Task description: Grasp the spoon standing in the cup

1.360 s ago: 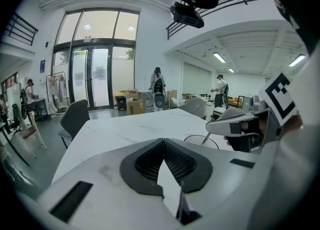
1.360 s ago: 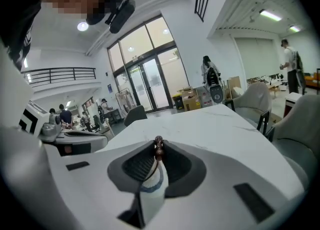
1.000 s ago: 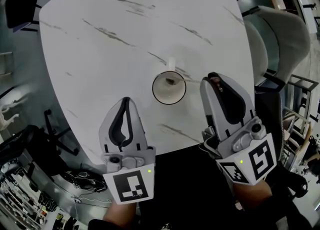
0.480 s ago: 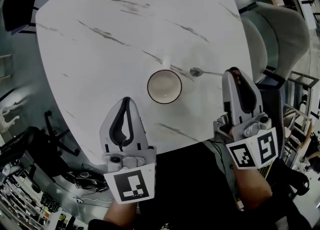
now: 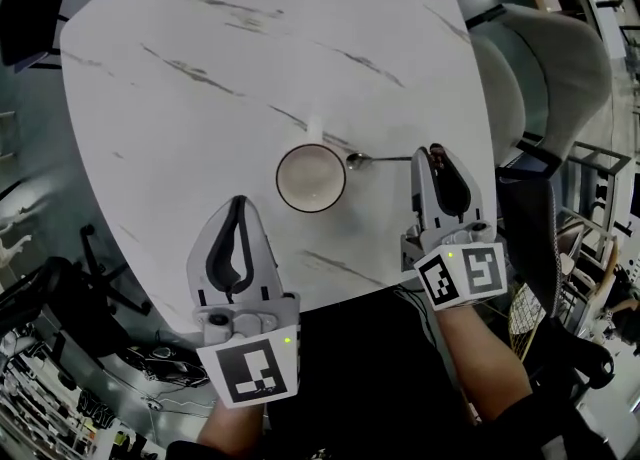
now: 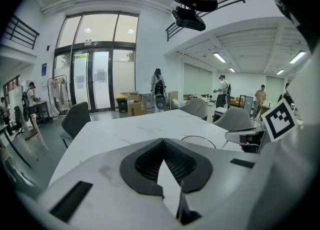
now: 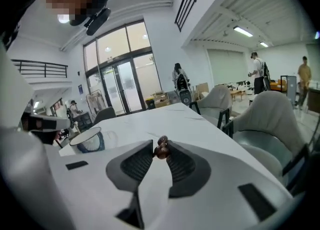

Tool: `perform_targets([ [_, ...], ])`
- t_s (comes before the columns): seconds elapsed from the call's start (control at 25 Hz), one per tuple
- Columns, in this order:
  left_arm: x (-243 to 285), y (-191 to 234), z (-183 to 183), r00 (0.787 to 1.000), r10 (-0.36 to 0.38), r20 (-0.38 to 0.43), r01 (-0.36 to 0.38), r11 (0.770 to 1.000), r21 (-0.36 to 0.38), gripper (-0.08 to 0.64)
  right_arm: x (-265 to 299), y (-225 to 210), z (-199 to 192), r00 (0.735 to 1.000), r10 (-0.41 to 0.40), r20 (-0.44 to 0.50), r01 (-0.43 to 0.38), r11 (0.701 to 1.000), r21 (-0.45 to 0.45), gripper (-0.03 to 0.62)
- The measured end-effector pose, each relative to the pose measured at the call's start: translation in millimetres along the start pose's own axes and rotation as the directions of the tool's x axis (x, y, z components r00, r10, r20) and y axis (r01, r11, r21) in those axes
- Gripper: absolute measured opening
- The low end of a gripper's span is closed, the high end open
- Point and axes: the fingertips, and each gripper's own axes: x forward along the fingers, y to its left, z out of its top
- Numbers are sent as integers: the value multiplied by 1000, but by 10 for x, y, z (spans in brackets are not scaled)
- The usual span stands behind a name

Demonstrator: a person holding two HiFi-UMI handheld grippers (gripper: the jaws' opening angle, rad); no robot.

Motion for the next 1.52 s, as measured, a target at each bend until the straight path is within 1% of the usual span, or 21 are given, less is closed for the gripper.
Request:
perform_targets([
  [0.08,12,-25,22,1000,-3,8,3,1000,0,9,19,-69,-29,999,-32,-10,31,999,-35,134],
  [0.24,0,-51,2,1000,-11,-6,11,1000,3,9,83,-224,-186,992,-107,-67,103,993,-57,163],
  [0.36,-19,-78,-13,1000,-23,-12,23,1000,13,9,105,-230,-223,989,-127,-74,118,987,-110,172],
  [0.44,-18,-87,-39,999,-26,-22,27,1000,13,9,126,-199,-250,986,-143,-86,127,977,-170,177],
  [0.56,-13,-106,-33,999,-30,-23,30,1000,10,9,154,-199,-317,973,-190,-129,146,945,-294,184],
  [0.64,-14,-114,-23,999,-34,-22,34,999,10,9,181,-211,-347,961,-220,-164,149,920,-364,184],
  [0.72,-24,-110,-36,999,-33,-26,33,999,7,9,205,-204,-352,954,-240,-180,143,892,-429,184],
  [0.8,-40,-107,-48,999,-28,-27,28,1000,6,9,228,-182,-365,951,-243,-188,129,871,-475,173],
  [0.84,-46,-110,-41,999,-26,-24,27,1000,6,9,238,-179,-376,950,-242,-195,123,868,-480,172],
  [0.92,-61,-113,-12,1000,-24,-14,24,1000,8,9,239,-199,-369,950,-240,-198,129,882,-453,172],
  [1.04,-105,-85,29,1000,-17,-1,17,1000,13,9,155,-191,-183,965,-220,-145,153,916,-371,172],
  [1.12,-159,-58,65,1000,-5,13,5,1000,9,9,55,-111,14,982,-165,-97,130,947,-293,158],
  [1.2,-235,-60,141,999,7,36,-8,1000,4,9,-67,3,221,996,-74,-53,63,980,-188,113],
  [1.24,-280,-72,194,999,12,51,-13,1000,5,9,-137,55,323,999,-32,-31,27,990,-142,89],
  [1.32,-394,-106,313,997,21,79,-21,1000,3,9,-314,137,530,1000,16,14,-14,995,-95,80],
  [1.44,-623,-142,496,991,38,127,-38,999,-9,9,-615,264,834,995,52,80,-44,994,-97,69],
  [1.52,-785,-138,591,986,57,159,-57,998,-9,9,-791,368,991,990,89,108,-76,990,-116,64],
])
